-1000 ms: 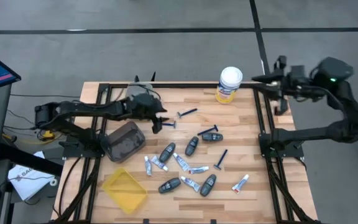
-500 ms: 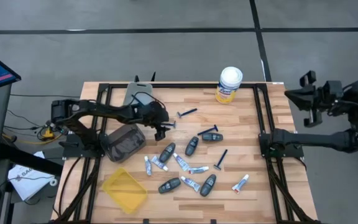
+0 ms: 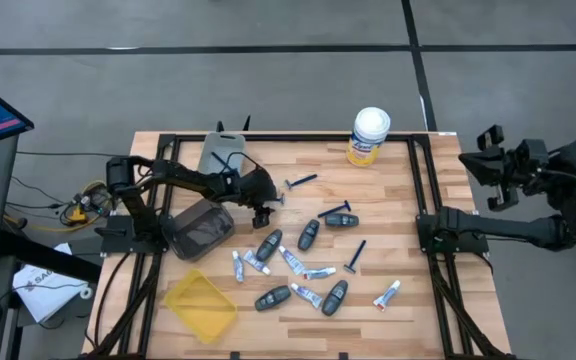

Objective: Pick & Place Travel size toiletries
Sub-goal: Put the razor into the gray bin

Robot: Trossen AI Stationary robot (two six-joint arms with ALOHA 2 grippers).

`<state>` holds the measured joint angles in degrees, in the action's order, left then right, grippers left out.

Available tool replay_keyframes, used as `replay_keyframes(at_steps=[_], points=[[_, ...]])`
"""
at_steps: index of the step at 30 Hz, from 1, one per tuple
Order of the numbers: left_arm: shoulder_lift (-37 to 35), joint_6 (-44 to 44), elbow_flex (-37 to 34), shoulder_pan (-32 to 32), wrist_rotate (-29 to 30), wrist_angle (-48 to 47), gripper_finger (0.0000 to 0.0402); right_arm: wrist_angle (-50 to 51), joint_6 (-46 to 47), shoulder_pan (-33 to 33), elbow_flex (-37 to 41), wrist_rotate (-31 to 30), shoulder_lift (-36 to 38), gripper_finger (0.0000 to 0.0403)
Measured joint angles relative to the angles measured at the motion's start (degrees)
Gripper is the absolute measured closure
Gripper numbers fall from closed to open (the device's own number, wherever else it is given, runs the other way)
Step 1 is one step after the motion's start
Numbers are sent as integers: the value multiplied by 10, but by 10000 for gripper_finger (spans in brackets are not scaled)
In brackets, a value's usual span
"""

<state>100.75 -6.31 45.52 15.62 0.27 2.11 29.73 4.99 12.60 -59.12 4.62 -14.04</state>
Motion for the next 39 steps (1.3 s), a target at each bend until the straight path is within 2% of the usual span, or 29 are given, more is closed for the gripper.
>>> replay_keyframes(at_steps=[4, 8, 13, 20, 26, 32, 35, 39], points=[[4, -1, 1, 0, 2, 3, 184, 1, 0, 0, 1, 0, -1, 402], [-5, 9, -1, 0, 2, -4, 216, 1, 1, 0, 1, 0, -1, 402], [-50, 23, -3, -2, -1, -1, 243, 2, -2, 0, 1, 0, -1, 402], [-82, -16, -3, 2, -1, 28, 223, 2, -9, 0, 1, 0, -1, 402], [-27, 11, -3, 7, 2, 35, 191, 2, -7, 0, 1, 0, -1, 402], [31, 59, -1, 5, 5, 42, 190, 2, -4, 0, 1, 0, -1, 402], [45, 66, 0, 5, 7, 43, 210, 3, -4, 0, 1, 0, -1, 402], [47, 67, 0, -1, 20, 39, 279, 3, -4, 0, 1, 0, -1, 402]])
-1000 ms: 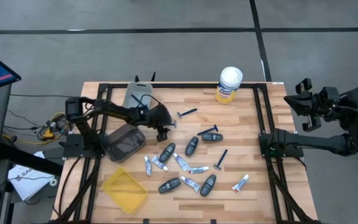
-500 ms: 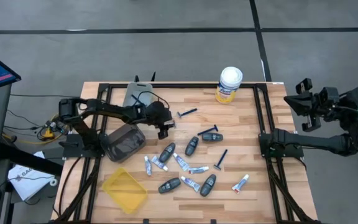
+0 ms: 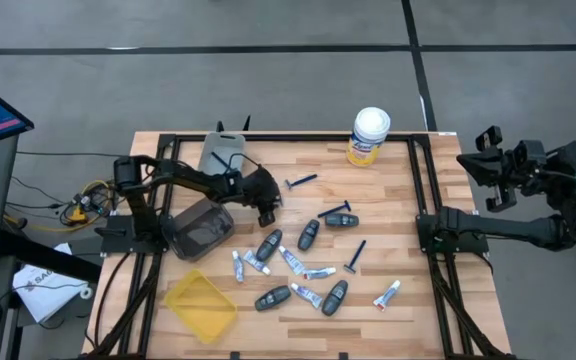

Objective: Pick & Place Travel size toiletries
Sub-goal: Put the razor into the gray bin

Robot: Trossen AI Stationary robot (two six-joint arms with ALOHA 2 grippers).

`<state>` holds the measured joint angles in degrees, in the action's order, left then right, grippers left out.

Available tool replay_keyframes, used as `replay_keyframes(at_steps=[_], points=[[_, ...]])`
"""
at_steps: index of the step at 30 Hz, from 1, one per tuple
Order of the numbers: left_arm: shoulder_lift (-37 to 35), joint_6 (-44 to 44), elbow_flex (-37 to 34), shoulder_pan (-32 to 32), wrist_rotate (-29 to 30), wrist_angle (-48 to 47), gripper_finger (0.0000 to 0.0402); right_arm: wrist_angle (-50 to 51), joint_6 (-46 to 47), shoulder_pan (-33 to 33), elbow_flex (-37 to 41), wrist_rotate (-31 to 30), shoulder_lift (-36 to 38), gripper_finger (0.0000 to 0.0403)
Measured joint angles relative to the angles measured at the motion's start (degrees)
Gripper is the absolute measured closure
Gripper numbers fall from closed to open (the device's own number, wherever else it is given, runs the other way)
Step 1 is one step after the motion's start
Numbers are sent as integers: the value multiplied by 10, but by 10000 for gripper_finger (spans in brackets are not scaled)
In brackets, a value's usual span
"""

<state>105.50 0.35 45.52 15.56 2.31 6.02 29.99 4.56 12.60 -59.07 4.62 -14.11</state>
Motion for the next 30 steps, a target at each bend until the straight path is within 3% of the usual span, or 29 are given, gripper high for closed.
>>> replay_keyframes(at_steps=[5, 14, 21, 26, 30], points=[[-2, 2, 0, -2, 7, -2, 378, 0, 0, 0, 0, 0, 0, 402], [-21, 36, -3, -2, 5, -3, 380, 0, -4, 0, 0, 0, 0, 402], [-109, 36, -4, -2, 36, -4, 383, 0, -4, 0, 0, -1, 0, 402], [-197, 35, -4, -2, 85, -1, 400, 0, -4, 0, 0, -2, 0, 402], [-275, 30, -4, 7, 193, -17, 398, 0, -4, 0, 0, -2, 0, 402]])
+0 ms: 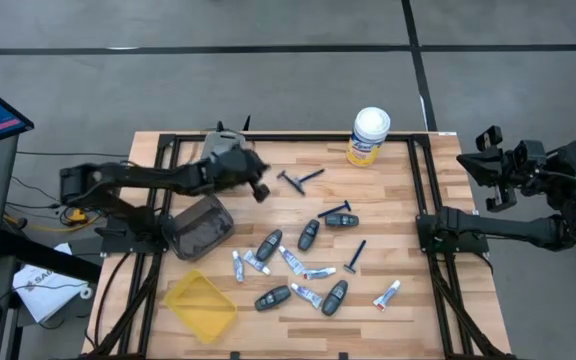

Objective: Pick & Place Travel size toiletries
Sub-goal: Put the razor into the gray bin

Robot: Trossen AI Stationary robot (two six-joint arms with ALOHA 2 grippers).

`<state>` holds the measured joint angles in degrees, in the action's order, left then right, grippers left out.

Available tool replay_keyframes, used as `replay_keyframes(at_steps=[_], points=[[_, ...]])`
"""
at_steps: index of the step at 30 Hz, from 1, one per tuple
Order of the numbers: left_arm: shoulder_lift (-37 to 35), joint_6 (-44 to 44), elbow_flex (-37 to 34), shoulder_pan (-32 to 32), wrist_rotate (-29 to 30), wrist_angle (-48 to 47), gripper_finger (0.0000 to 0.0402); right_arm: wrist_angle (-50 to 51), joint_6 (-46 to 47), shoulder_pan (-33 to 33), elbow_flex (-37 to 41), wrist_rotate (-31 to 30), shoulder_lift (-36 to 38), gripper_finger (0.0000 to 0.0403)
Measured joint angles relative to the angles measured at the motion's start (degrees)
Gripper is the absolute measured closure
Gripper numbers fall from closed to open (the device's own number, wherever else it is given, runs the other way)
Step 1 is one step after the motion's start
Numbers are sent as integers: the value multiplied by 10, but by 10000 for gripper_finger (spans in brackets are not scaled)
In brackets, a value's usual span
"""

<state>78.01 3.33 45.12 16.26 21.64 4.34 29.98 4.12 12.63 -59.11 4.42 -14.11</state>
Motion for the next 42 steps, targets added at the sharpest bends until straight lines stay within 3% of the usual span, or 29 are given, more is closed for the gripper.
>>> replay_keyframes(at_steps=[4, 12, 17, 20, 24, 30, 36, 42], points=[[-62, -13, 0, 35, 35, -28, 398, 0, 2, 0, 0, 0, 0, 402], [-85, 12, 0, 66, -77, -27, 399, 0, 4, 0, 0, 0, 0, 402], [-62, -56, 1, 47, -143, 37, 360, 0, 5, 0, 0, 0, 0, 402], [-37, -87, 1, 35, -185, 80, 309, 0, 5, 0, 0, 0, 0, 402], [10, -92, 17, 27, -199, 96, 220, 0, 14, 0, 0, 0, 0, 403], [110, -112, 122, 29, -219, 42, 103, 0, 27, 0, 0, 0, 0, 403], [213, -177, 240, 38, -216, -103, 91, 5, 35, 0, 0, 0, 0, 403], [282, -181, 270, 57, -276, -153, 100, 9, 36, 0, 0, 0, 0, 403]])
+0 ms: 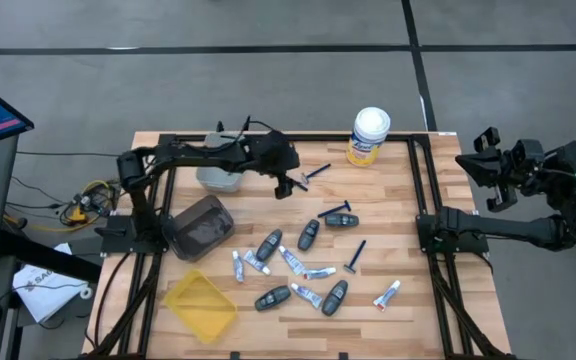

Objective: Pick & Place Travel size toiletries
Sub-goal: Put the razor into the gray bin

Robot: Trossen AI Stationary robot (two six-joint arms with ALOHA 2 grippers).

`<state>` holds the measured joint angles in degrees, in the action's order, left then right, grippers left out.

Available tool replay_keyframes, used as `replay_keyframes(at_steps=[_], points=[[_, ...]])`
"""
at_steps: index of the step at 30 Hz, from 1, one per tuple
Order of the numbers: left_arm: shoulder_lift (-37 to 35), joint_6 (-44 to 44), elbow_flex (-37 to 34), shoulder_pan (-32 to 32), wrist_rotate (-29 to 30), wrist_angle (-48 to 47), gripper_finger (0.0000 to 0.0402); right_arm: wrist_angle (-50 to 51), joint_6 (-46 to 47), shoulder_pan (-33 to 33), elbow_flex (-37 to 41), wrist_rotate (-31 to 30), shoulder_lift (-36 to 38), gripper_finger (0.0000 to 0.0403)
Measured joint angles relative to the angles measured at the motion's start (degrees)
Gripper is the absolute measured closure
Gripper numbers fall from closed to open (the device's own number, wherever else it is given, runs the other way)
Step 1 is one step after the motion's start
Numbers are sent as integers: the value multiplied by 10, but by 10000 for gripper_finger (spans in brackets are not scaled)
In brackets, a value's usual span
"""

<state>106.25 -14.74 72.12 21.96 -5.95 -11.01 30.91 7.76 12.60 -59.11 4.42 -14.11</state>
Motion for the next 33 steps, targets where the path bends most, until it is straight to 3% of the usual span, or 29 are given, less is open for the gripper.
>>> replay_keyframes(at_steps=[12, 20, 26, 33], points=[[76, -30, 1, 7, -12, 5, 100, 0, 0, 0, 0, 0, 0, 403], [105, -28, 1, 7, 31, 8, 100, 0, 13, 0, 0, 0, 0, 403], [106, -16, 0, 6, 30, 0, 102, 0, 13, 0, 0, 0, 0, 403], [106, 5, 0, -9, 27, -25, 144, 0, 13, 0, 0, 0, 0, 403]])
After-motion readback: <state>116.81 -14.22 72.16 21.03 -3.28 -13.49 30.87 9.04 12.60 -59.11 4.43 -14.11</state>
